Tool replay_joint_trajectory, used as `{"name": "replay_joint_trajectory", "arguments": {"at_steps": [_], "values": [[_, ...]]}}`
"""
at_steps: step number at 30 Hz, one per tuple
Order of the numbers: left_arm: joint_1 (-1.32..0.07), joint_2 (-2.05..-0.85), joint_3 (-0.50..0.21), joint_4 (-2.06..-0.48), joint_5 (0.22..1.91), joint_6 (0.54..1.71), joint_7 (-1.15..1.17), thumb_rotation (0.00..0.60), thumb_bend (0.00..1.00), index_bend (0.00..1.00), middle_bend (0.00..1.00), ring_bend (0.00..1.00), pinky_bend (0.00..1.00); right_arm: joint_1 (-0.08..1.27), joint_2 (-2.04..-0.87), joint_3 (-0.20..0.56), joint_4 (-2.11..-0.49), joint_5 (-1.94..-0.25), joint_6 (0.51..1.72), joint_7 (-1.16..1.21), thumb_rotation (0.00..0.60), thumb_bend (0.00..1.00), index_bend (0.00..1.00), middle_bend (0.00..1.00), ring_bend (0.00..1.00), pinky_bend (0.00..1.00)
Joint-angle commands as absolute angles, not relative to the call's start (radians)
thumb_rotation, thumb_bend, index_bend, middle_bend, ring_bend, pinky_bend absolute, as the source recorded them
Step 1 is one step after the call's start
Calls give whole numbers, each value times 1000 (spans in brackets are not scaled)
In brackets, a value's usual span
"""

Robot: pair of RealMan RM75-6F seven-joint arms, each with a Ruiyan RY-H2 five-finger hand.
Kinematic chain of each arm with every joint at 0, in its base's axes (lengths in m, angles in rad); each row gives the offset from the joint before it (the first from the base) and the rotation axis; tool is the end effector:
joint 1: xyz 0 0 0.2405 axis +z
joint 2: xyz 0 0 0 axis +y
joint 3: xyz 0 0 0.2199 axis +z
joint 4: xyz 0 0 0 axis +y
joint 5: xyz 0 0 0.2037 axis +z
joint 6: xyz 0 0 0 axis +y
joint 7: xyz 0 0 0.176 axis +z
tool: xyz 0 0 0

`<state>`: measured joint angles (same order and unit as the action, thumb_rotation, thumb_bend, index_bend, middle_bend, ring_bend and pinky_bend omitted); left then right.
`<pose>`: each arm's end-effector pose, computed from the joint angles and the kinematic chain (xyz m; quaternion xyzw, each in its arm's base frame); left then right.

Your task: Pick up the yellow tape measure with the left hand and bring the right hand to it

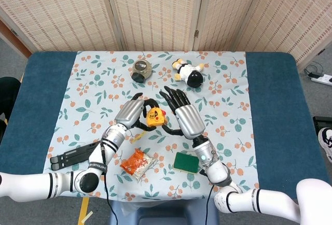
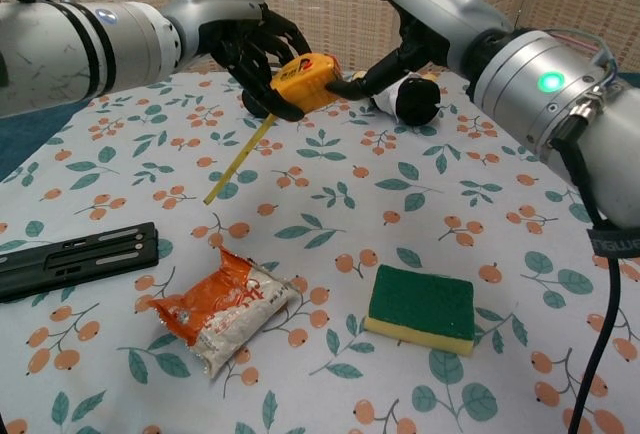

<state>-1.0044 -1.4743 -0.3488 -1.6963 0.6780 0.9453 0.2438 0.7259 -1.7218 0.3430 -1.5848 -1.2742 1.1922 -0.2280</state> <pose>-0.0070 0.3704 0.0014 -0.6561 -0.5149 -0.4548 0.3124 -0.0146 -0.3310 0.0020 0.6234 -0.3968 0.5787 0.3449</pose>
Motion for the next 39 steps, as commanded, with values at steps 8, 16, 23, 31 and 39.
{"name": "replay_joint_trajectory", "arguments": {"at_steps": [8, 16, 23, 31, 39], "values": [[-999, -1479, -342, -1682, 684, 951, 231, 600, 391, 636, 613, 583, 81, 729, -1724, 355, -1572, -1257, 1209, -233, 600, 278, 0, 0, 0, 0], [-984, -1486, -340, -1661, 707, 957, 202, 600, 395, 636, 614, 583, 80, 725, -1723, 370, -1566, -1246, 1238, -235, 600, 375, 0, 0, 0, 0], [-974, -1492, -339, -1654, 736, 969, 188, 600, 402, 637, 615, 583, 78, 731, -1733, 386, -1570, -1218, 1246, -246, 600, 441, 90, 0, 14, 0], [-969, -1500, -347, -1649, 757, 980, 178, 600, 404, 637, 615, 583, 77, 736, -1733, 397, -1589, -1175, 1242, -274, 600, 451, 377, 95, 94, 0], [-964, -1513, -353, -1634, 769, 996, 176, 600, 405, 637, 615, 583, 77, 744, -1728, 400, -1608, -1150, 1236, -293, 600, 451, 423, 200, 159, 0]]}}
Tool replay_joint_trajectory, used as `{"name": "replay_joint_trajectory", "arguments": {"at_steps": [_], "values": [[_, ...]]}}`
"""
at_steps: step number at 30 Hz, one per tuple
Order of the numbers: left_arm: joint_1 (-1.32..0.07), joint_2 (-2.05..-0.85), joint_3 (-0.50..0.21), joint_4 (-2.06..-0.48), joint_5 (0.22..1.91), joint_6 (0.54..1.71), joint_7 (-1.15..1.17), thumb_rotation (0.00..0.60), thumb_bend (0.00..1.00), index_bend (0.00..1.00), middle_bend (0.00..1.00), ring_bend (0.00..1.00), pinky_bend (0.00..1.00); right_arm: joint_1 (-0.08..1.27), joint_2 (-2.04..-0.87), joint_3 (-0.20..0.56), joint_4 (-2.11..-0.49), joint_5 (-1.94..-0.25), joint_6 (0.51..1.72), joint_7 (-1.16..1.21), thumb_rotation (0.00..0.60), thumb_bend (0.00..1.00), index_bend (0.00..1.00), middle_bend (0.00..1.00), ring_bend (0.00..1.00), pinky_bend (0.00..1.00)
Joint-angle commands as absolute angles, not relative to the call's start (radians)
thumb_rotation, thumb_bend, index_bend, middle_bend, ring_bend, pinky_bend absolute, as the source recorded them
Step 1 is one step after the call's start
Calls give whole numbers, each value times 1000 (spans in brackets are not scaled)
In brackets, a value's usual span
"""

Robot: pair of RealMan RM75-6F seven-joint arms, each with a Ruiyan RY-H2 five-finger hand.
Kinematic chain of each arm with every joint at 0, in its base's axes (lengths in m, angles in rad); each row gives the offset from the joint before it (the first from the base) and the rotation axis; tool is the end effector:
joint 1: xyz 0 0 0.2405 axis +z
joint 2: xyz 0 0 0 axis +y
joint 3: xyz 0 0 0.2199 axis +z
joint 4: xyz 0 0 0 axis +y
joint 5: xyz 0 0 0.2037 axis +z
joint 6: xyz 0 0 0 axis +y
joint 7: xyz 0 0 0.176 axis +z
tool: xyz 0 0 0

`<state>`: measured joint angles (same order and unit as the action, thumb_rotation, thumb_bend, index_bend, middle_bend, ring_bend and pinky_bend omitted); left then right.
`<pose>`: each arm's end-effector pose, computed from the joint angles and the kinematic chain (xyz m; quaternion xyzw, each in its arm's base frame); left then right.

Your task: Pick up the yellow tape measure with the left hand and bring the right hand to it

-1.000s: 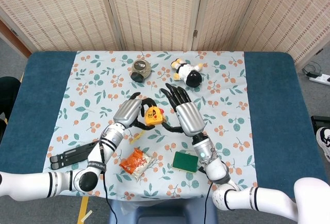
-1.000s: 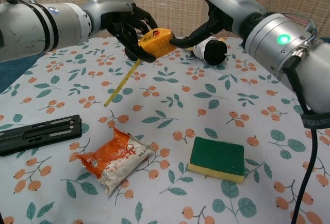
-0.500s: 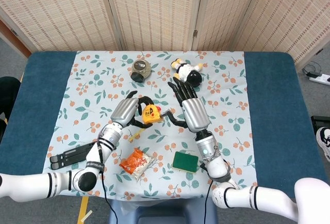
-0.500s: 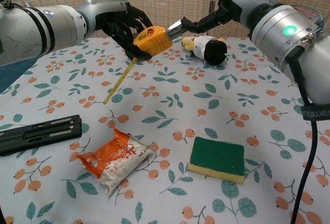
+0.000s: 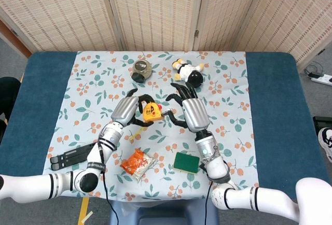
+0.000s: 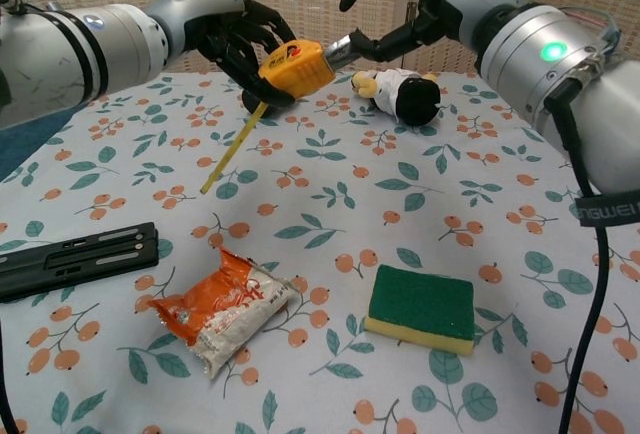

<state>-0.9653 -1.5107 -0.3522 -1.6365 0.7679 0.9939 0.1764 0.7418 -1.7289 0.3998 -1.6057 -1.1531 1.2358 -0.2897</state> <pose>-0.0166 0.3785 0.0075 -0.6303 -0.5089 -0.4870 0.3265 -0.0173 -0.3449 0.0152 0.5833 -0.4226 0.5797 0.3810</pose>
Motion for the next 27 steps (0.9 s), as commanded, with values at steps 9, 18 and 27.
{"name": "replay_joint_trajectory", "arguments": {"at_steps": [9, 18, 27], "values": [[-955, -1520, -367, -1618, 775, 1005, 161, 600, 407, 637, 615, 583, 77, 752, -1722, 408, -1629, -1114, 1231, -316, 600, 451, 515, 269, 199, 0], [-945, -1521, -374, -1609, 785, 1006, 146, 600, 409, 637, 615, 583, 76, 760, -1712, 411, -1650, -1081, 1224, -339, 600, 511, 582, 327, 230, 0], [-931, -1527, -368, -1581, 793, 1001, 133, 600, 410, 637, 615, 583, 76, 757, -1695, 408, -1661, -1085, 1229, -323, 600, 619, 632, 368, 257, 0]]}}
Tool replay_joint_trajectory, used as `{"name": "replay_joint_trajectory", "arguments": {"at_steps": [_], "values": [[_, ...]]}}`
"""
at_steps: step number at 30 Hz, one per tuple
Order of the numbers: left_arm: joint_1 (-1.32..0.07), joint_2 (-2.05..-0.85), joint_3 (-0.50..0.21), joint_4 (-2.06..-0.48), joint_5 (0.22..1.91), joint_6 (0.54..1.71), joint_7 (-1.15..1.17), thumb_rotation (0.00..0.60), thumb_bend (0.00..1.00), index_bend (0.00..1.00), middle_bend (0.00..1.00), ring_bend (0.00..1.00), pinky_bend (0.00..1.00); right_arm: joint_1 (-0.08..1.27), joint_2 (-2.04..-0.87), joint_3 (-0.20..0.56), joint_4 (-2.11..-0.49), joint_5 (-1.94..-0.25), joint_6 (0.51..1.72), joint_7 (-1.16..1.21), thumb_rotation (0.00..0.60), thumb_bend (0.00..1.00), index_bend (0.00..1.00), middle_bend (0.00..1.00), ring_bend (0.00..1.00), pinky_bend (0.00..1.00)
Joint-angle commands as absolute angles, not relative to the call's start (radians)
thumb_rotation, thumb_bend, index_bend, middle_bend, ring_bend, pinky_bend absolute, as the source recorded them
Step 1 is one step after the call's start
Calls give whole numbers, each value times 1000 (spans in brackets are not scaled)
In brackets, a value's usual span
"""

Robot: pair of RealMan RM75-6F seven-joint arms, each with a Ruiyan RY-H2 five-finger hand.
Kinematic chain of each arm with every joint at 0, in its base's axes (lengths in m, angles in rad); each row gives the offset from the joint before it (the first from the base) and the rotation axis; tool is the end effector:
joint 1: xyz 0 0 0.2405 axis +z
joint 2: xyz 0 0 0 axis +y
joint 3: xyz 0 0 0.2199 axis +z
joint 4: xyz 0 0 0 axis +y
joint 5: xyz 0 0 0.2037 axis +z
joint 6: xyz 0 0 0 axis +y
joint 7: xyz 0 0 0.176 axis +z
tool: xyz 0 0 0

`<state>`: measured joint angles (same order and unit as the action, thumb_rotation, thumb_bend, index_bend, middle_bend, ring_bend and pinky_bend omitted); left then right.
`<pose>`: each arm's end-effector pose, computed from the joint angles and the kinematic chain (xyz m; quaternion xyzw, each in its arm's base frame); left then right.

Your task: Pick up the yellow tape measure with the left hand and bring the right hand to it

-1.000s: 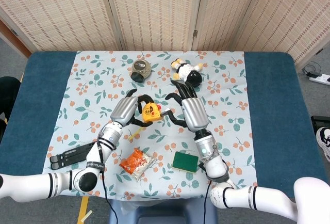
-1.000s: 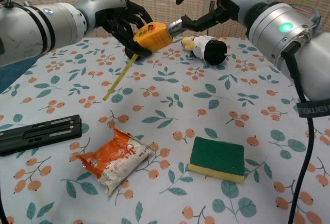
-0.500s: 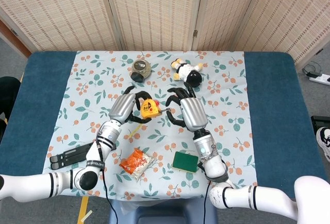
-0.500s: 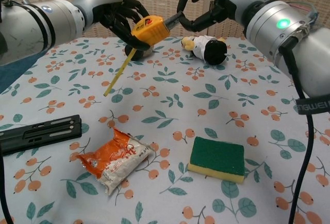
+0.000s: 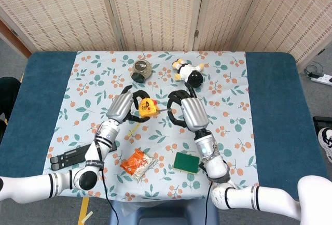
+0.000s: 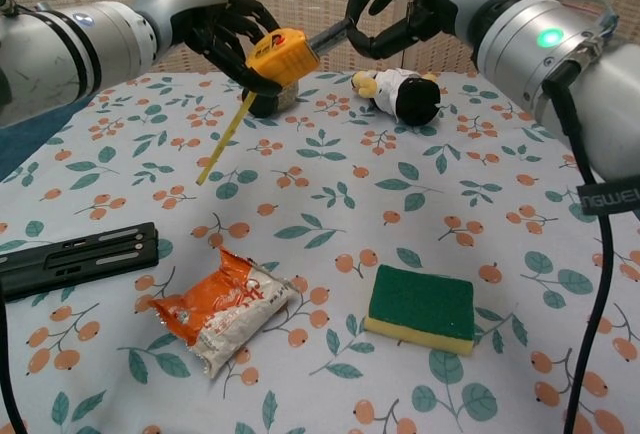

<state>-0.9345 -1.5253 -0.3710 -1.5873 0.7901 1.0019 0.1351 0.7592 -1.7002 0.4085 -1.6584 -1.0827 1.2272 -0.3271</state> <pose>-0.0296 0.3884 0.0137 -0.6053 -0.5170 -0.5005 0.3404 -0.0137 -0.3454 0.0182 0.5853 -0.4363 0.5681 0.3798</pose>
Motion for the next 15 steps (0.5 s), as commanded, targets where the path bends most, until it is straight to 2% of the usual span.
{"name": "replay_joint_trajectory", "arguments": {"at_steps": [1, 7, 15], "values": [[-929, -1528, -366, -1575, 795, 1001, 132, 600, 410, 637, 615, 583, 75, 754, -1691, 407, -1664, -1087, 1231, -320, 600, 624, 632, 368, 258, 0], [-910, -1536, -346, -1522, 820, 989, 109, 600, 410, 637, 615, 583, 75, 722, -1631, 404, -1704, -1108, 1248, -286, 600, 629, 633, 370, 258, 0], [-873, -1552, -308, -1407, 890, 953, 36, 600, 410, 639, 615, 583, 65, 642, -1487, 411, -1789, -1122, 1274, -212, 600, 632, 634, 372, 261, 0]]}}
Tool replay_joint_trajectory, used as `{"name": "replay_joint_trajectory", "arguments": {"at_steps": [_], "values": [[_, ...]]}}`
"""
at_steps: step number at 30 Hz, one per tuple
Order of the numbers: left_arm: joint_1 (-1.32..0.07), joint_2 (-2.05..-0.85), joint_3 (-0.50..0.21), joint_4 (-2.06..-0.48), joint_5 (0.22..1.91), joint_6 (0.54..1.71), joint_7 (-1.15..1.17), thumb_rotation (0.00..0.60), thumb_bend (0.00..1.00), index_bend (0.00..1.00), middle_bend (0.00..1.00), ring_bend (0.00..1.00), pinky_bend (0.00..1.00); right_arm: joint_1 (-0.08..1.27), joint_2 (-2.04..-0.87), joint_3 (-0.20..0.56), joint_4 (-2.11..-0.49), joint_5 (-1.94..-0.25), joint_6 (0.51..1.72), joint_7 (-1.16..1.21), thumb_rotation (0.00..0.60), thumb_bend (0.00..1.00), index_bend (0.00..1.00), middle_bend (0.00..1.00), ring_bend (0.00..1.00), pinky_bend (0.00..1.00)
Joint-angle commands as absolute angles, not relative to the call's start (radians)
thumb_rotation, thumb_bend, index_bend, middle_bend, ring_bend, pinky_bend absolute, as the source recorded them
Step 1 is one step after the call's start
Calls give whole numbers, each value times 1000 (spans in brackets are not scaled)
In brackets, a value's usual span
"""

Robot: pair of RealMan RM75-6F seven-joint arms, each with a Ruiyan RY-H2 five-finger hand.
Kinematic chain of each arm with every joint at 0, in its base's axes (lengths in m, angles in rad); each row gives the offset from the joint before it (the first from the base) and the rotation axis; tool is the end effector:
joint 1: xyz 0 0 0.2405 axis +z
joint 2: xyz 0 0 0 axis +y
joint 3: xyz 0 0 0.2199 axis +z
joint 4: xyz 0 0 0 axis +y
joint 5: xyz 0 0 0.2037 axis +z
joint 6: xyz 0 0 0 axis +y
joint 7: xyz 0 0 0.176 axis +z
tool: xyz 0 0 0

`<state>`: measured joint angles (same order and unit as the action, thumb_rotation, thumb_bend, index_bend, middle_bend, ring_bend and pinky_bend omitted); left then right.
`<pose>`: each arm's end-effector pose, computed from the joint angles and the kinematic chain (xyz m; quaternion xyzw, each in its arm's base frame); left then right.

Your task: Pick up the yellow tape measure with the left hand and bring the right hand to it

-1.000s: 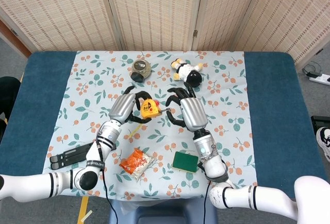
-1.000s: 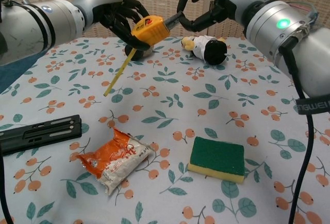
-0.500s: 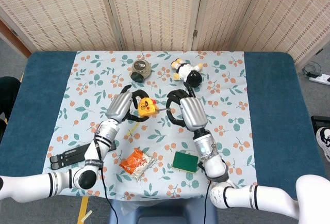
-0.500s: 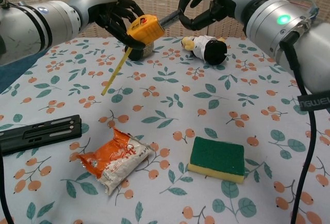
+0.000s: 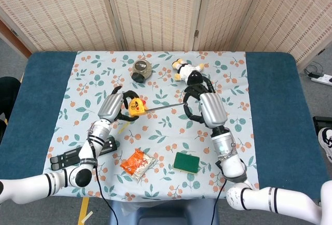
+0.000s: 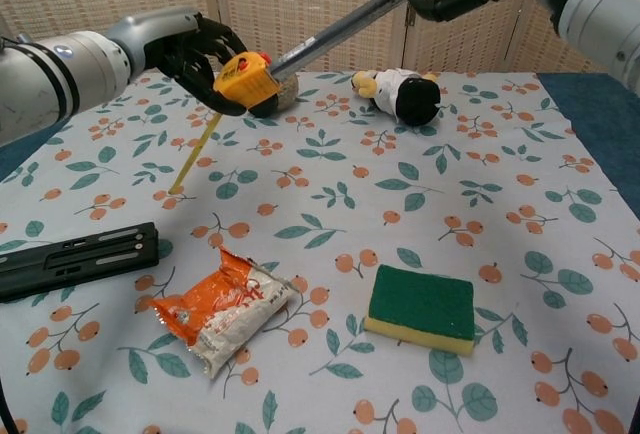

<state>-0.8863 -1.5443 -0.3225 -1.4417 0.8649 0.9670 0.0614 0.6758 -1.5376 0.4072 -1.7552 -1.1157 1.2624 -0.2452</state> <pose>-0.0746 0.4017 0.0108 -0.6054 -0.5105 -0.4802 0.3773 -0.0435 -0.3473 0.0639 0.5581 -0.4306 0.5846 0.4017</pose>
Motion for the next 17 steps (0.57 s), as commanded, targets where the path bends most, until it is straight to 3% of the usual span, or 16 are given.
{"name": "replay_joint_trajectory", "arguments": {"at_steps": [1, 17], "values": [[-869, -1554, -305, -1393, 899, 949, 28, 600, 409, 639, 615, 583, 64, 632, -1470, 411, -1796, -1126, 1280, -204, 600, 633, 634, 372, 261, 0], [-826, -1608, -252, -1185, 1062, 891, -120, 600, 410, 646, 615, 586, 66, 459, -1213, 410, -1866, -1159, 1328, 20, 600, 640, 635, 373, 261, 0]]}}
